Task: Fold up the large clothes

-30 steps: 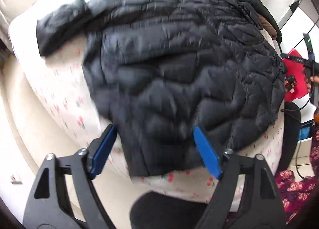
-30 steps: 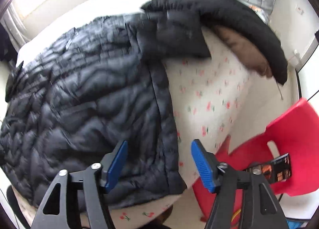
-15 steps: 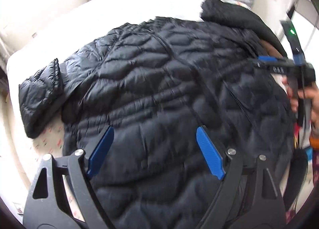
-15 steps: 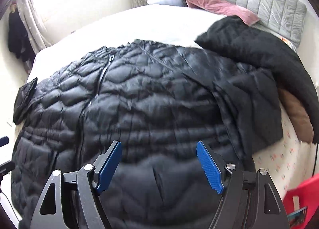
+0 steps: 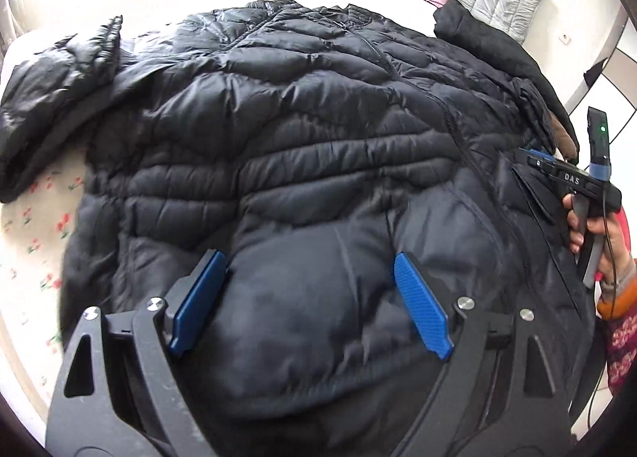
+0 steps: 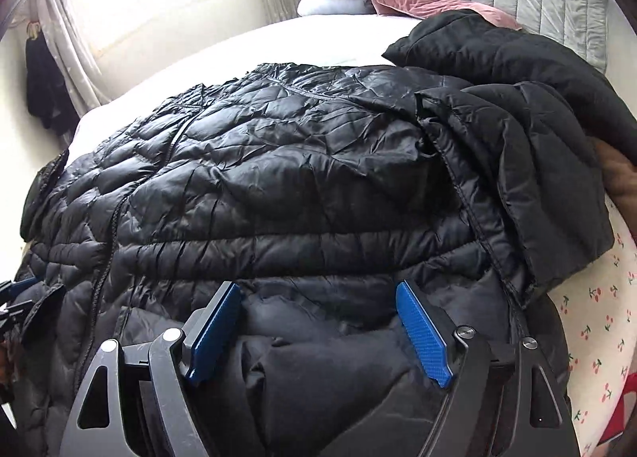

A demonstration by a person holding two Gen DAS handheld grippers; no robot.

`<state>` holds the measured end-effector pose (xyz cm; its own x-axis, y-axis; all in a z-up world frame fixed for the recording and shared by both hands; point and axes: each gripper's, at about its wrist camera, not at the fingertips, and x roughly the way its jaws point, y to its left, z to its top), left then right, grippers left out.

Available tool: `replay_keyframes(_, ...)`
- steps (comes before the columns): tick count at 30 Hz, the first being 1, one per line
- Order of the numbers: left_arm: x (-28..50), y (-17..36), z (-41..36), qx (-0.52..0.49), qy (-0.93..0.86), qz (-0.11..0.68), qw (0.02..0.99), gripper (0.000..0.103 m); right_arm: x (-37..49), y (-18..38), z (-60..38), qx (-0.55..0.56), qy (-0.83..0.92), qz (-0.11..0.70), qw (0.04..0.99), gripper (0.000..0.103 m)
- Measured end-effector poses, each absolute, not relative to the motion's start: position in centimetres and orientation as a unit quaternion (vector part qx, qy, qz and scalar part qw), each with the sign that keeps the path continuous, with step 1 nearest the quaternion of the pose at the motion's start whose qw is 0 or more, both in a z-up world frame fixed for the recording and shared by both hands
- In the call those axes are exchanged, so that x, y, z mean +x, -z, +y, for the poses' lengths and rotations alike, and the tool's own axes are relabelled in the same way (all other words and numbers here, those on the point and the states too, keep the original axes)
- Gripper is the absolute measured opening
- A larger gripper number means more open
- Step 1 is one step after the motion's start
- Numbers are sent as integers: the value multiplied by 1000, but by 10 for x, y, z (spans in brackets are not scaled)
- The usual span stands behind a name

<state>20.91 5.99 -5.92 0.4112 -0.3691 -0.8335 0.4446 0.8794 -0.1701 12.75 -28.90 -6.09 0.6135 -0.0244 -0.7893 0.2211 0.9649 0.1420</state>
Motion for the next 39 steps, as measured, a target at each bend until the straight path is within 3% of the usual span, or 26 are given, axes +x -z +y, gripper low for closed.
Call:
replay_keyframes(7,199,18,97,23,193,442,876,87,120,36,-281,142,118,482,856,82)
replay_keyframes(11,211,2,125,18,126,417,900,87,117,17,-270,157,91,457,871,82)
replay_keyframes(18,270,12,146,90,43,391,915,87,114,20,-242,116,56,457,880,83)
replay_keyframes(25,337,31,120,148,21,379,913,87,120,27,-236,109,49,464,878,83)
replay_keyframes(27,351,41,117,152,13,396,906,77,121,28,-237,111,48,464,877,83)
replay_keyframes(28,357,45,117,154,8,407,900,52,121,28,-238,112,49,464,877,83)
replay_keyframes(29,360,47,119,159,-3,416,895,16,121,28,-240,112,49,464,877,83)
replay_keyframes(39,332,-42,251,82,-157,354,918,13,119,27,-252,129,61,460,876,83)
